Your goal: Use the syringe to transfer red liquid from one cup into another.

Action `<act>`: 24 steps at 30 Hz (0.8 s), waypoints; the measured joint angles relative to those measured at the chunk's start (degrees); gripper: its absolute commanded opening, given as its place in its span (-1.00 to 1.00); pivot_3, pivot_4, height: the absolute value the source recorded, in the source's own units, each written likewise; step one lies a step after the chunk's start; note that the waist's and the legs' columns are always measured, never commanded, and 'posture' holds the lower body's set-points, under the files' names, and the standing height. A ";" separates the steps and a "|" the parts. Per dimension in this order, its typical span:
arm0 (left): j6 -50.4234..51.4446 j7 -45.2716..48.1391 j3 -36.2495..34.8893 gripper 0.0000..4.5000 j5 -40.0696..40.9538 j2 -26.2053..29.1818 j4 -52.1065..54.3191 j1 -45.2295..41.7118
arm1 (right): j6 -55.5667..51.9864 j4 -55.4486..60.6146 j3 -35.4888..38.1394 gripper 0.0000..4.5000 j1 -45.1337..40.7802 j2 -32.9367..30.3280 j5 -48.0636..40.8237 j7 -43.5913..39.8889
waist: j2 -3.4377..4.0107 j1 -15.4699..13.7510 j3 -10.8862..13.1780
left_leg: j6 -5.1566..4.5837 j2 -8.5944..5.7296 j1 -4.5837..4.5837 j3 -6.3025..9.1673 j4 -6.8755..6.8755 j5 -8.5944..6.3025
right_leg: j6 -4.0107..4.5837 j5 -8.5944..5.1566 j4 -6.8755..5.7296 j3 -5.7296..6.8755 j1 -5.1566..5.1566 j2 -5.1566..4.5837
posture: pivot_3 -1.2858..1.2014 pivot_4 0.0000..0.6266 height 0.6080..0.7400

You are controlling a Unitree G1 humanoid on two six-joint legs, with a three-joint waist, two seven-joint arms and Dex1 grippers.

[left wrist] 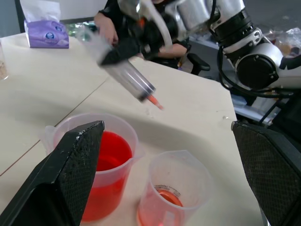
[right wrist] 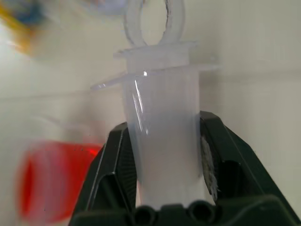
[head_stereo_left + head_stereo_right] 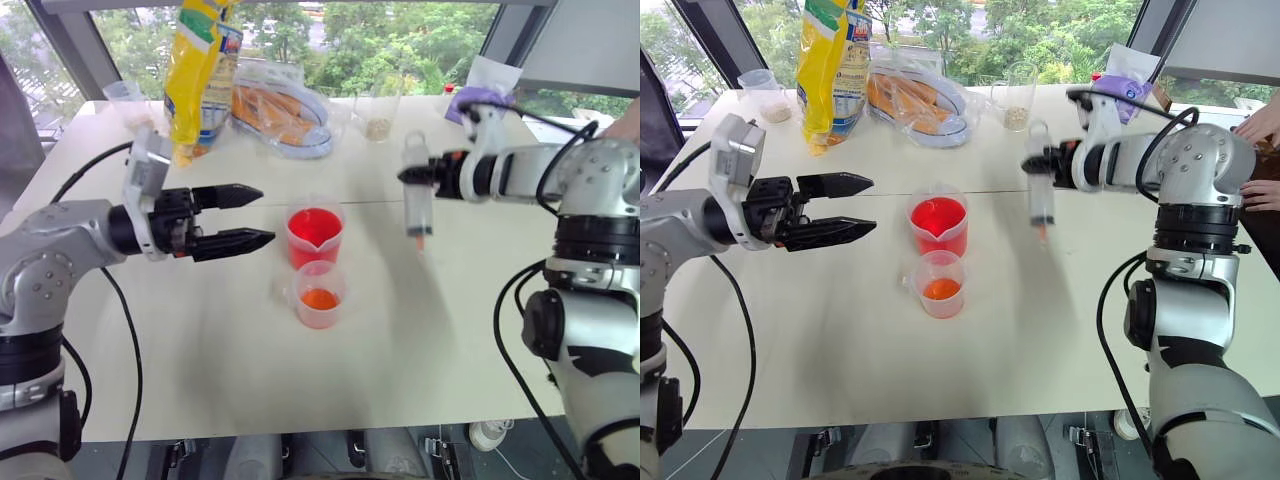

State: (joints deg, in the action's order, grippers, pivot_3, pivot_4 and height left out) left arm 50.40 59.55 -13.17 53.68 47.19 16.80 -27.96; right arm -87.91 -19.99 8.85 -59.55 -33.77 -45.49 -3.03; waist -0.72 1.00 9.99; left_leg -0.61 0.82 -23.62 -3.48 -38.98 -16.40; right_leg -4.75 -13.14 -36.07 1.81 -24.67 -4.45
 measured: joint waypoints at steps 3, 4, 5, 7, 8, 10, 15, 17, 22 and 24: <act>-0.67 -0.05 0.12 0.98 -0.45 0.00 1.15 1.46 | -3.64 -2.78 -2.84 -0.36 1.79 0.04 3.64 -1.29 | 0.00 -0.04 0.00 | 0.00 0.00 0.00 0.00 -0.01 0.00 | -0.11 0.06 -0.02 0.00 -0.01 0.03 | 0.03 -0.52 1.00; -0.77 -0.10 0.12 0.98 -0.45 0.00 1.62 1.58 | -4.06 -3.18 -3.13 -0.36 2.40 0.04 4.77 -1.77 | 0.00 -0.04 0.00 | 0.00 0.00 0.00 0.00 -0.01 0.00 | -0.11 0.06 -0.01 0.00 -0.01 0.03 | 0.03 -0.52 1.00; -0.88 -0.15 0.11 0.98 -0.47 0.05 1.89 1.79 | -4.09 -3.54 -3.50 -0.36 2.72 0.04 5.58 -2.22 | 0.00 -0.05 0.00 | 0.00 0.00 0.00 0.00 -0.01 0.00 | -0.12 0.06 -0.01 -0.01 -0.01 0.03 | 0.03 -0.52 1.00; -1.06 -0.43 0.14 0.98 -0.62 0.11 2.56 2.74 | -3.65 -3.82 -4.39 -0.36 3.57 0.04 7.57 -3.80 | 0.00 -0.04 0.00 | 0.00 0.00 0.00 0.00 -0.01 0.00 | -0.12 0.06 -0.01 -0.01 0.00 0.04 | 0.03 -0.52 1.00; -1.06 -0.56 0.20 0.98 -0.66 0.11 2.63 2.98 | -3.29 -3.95 -4.83 -0.36 3.94 0.04 8.42 -4.37 | 0.00 -0.04 0.00 | 0.00 0.00 0.00 0.00 -0.01 0.00 | -0.12 0.06 -0.01 -0.01 0.00 0.04 | 0.03 -0.52 1.00; -1.09 -0.94 0.22 0.98 -0.67 0.11 3.10 3.12 | -2.49 -4.14 -5.59 -0.36 4.81 0.07 9.95 -5.92 | 0.00 -0.08 0.00 | -0.01 0.00 0.00 0.01 -0.01 0.00 | -0.13 0.06 -0.01 0.00 0.00 0.05 | 0.03 -0.52 1.00; -1.17 -1.43 0.29 1.00 -0.65 0.12 4.44 3.63 | -1.92 -4.43 -5.57 0.46 4.84 0.22 12.50 -9.28 | -0.01 -0.08 0.00 | 0.00 -0.01 0.01 0.01 -0.02 0.00 | -0.13 0.06 -0.01 0.00 0.01 0.05 | 0.03 -0.52 1.00; -1.17 -1.76 0.38 1.00 -0.63 0.12 4.82 4.07 | -1.94 -3.99 -5.21 0.89 4.84 0.27 12.75 -10.40 | -0.01 -0.12 -0.01 | 0.00 -0.01 0.01 0.02 -0.02 0.00 | -0.13 0.06 0.00 0.00 0.02 0.06 | 0.03 -0.52 1.00; -1.09 -2.15 0.38 1.00 -0.53 0.88 5.08 4.85 | -3.53 1.66 -5.83 0.95 5.16 -1.77 12.95 -13.57 | 0.01 -0.24 0.01 | -0.01 -0.01 -0.01 0.03 -0.03 -0.01 | -0.13 0.05 0.00 0.00 0.00 0.05 | 0.03 -0.52 1.00; -1.08 -2.13 0.25 1.00 -0.48 2.10 5.48 4.99 | -4.12 7.67 -6.63 0.95 5.26 -5.67 11.27 -17.02 | 0.06 -0.25 0.04 | -0.04 -0.01 -0.02 0.03 -0.02 -0.03 | -0.16 0.04 0.02 0.00 -0.01 0.05 | 0.03 -0.52 1.00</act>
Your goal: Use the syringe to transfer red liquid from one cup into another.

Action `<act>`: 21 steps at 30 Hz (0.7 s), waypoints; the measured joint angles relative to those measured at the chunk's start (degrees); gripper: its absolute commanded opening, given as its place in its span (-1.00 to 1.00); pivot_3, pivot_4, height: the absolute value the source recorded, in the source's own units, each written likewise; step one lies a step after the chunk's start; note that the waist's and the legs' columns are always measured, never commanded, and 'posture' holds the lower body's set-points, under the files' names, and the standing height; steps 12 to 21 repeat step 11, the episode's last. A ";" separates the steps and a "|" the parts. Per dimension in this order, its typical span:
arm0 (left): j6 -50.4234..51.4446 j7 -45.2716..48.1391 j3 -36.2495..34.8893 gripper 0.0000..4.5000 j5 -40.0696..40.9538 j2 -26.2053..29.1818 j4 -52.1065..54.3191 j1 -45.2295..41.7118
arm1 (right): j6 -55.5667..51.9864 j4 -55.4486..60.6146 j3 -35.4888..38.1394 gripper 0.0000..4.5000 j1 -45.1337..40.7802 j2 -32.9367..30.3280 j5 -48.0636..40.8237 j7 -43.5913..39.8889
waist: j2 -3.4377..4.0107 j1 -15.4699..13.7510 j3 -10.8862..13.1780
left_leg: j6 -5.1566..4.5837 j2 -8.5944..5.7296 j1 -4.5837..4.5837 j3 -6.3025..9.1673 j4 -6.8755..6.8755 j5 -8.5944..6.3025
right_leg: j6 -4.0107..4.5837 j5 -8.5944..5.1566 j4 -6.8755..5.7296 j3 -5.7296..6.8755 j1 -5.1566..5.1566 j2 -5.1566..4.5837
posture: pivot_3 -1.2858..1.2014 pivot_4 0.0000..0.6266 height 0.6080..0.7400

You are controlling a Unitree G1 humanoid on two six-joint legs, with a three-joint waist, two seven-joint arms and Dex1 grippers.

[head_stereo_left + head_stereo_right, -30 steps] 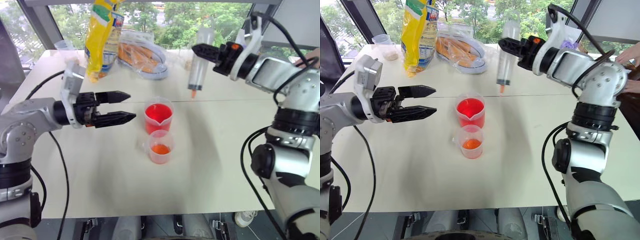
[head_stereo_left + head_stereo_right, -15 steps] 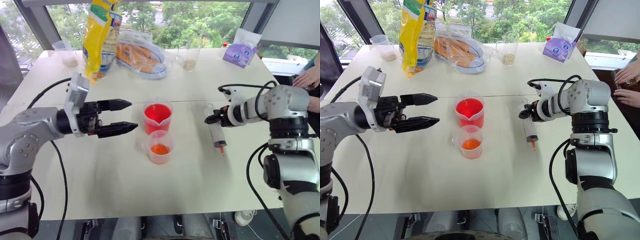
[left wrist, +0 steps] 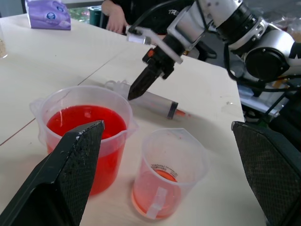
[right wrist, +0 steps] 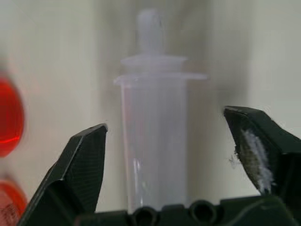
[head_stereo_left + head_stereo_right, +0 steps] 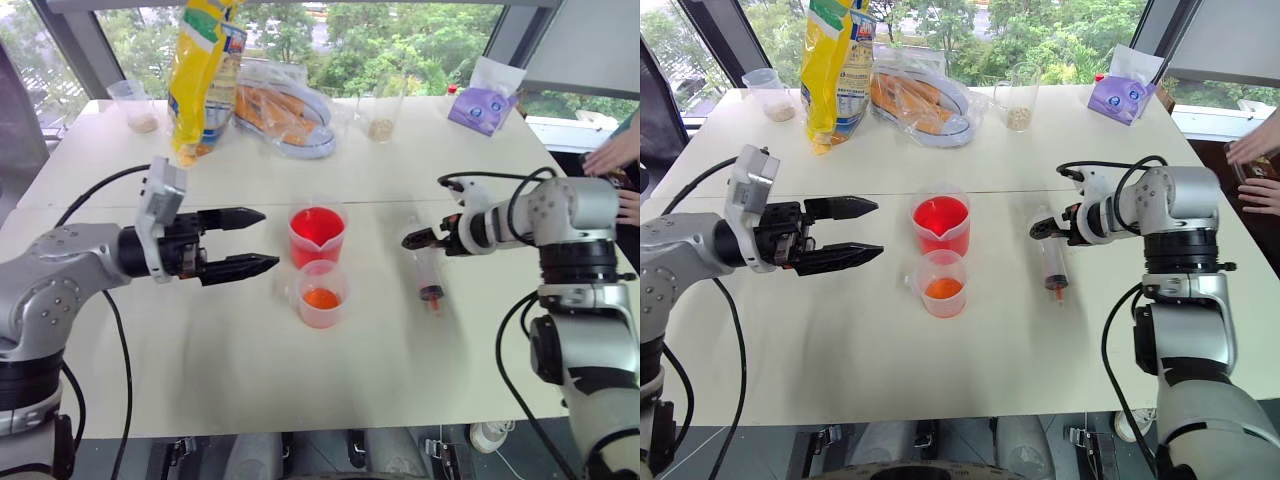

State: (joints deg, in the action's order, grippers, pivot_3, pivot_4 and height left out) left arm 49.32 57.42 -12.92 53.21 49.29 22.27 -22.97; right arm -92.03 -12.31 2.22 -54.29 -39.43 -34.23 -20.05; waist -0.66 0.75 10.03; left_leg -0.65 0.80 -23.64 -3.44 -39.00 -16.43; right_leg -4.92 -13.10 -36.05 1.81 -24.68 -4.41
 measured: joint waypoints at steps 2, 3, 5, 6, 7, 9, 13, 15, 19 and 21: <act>0.00 0.04 -0.27 1.00 0.01 0.67 0.12 0.40 | 0.16 6.15 -0.89 0.95 0.42 -4.11 -1.78 -3.85 | 0.00 0.01 0.00 | -0.01 0.00 0.00 0.02 0.02 -0.01 | -0.04 -0.03 0.01 0.00 0.00 0.00 | 0.03 -0.52 1.00; -0.01 0.07 -0.42 1.00 0.01 1.34 0.10 0.76 | 0.24 9.28 -0.84 0.95 0.55 -5.99 -3.24 -6.26 | -0.01 0.01 0.01 | -0.02 0.01 0.00 0.04 0.02 -0.02 | -0.04 -0.04 0.02 0.01 0.00 0.01 | 0.03 -0.52 1.00; -0.03 0.10 -0.83 1.00 0.02 1.91 0.13 0.92 | 1.63 13.97 -1.24 0.95 1.59 -8.84 -5.12 -10.26 | 0.00 0.07 0.01 | -0.02 0.02 0.00 0.04 0.02 -0.02 | -0.04 -0.04 0.03 0.01 0.00 0.02 | 0.03 -0.52 1.00; -0.11 0.19 -1.66 1.00 0.06 2.45 0.26 1.50 | 2.69 17.50 -1.33 0.95 2.94 -11.24 -6.95 -13.70 | 0.01 0.06 0.02 | -0.02 0.02 0.00 0.04 0.02 -0.02 | -0.04 -0.06 0.03 0.01 0.00 0.02 | 0.03 -0.52 1.00; -0.11 0.22 -2.15 1.00 0.05 2.94 0.25 1.98 | 3.40 19.74 -1.18 0.95 3.61 -12.75 -8.40 -16.20 | 0.03 0.12 0.03 | -0.01 0.02 0.01 0.03 0.02 -0.02 | -0.01 -0.09 0.02 0.00 0.00 0.01 | 0.03 -0.52 1.00; -0.11 0.27 -2.68 1.00 0.09 3.60 0.29 2.37 | 3.80 22.87 0.65 0.95 3.82 -14.25 -11.57 -20.32 | 0.03 0.14 0.05 | -0.01 0.04 0.01 0.03 0.02 -0.02 | 0.05 -0.13 0.02 0.00 -0.01 0.01 | 0.03 -0.52 1.00; 0.25 -0.10 -4.05 1.00 1.34 3.70 0.43 2.76 | 3.37 25.17 5.56 0.95 3.74 -14.54 -16.53 -24.22 | 0.02 0.02 0.05 | -0.01 0.05 0.01 0.04 0.01 -0.02 | 0.07 -0.14 0.02 0.00 0.00 0.01 | 0.03 -0.52 1.00; 0.25 -0.10 -4.05 1.00 1.34 3.70 0.43 2.76 | 3.37 25.17 5.56 0.95 3.74 -14.54 -16.53 -24.22 | 0.02 0.02 0.05 | -0.01 0.05 0.01 0.04 0.01 -0.02 | 0.07 -0.14 0.02 0.00 0.00 0.01 | 0.03 -0.52 1.00; 0.25 -0.10 -4.05 1.00 1.34 3.70 0.43 2.76 | 3.37 25.17 5.56 0.95 3.74 -14.54 -16.53 -24.22 | 0.02 0.02 0.05 | -0.01 0.05 0.01 0.04 0.01 -0.02 | 0.07 -0.14 0.02 0.00 0.00 0.01 | 0.03 -0.52 1.00; 0.25 -0.10 -4.05 1.00 1.34 3.70 0.43 2.76 | 3.37 25.17 5.56 0.95 3.74 -14.54 -16.53 -24.22 | 0.02 0.02 0.05 | -0.01 0.05 0.01 0.04 0.01 -0.02 | 0.07 -0.14 0.02 0.00 0.00 0.01 | 0.03 -0.52 1.00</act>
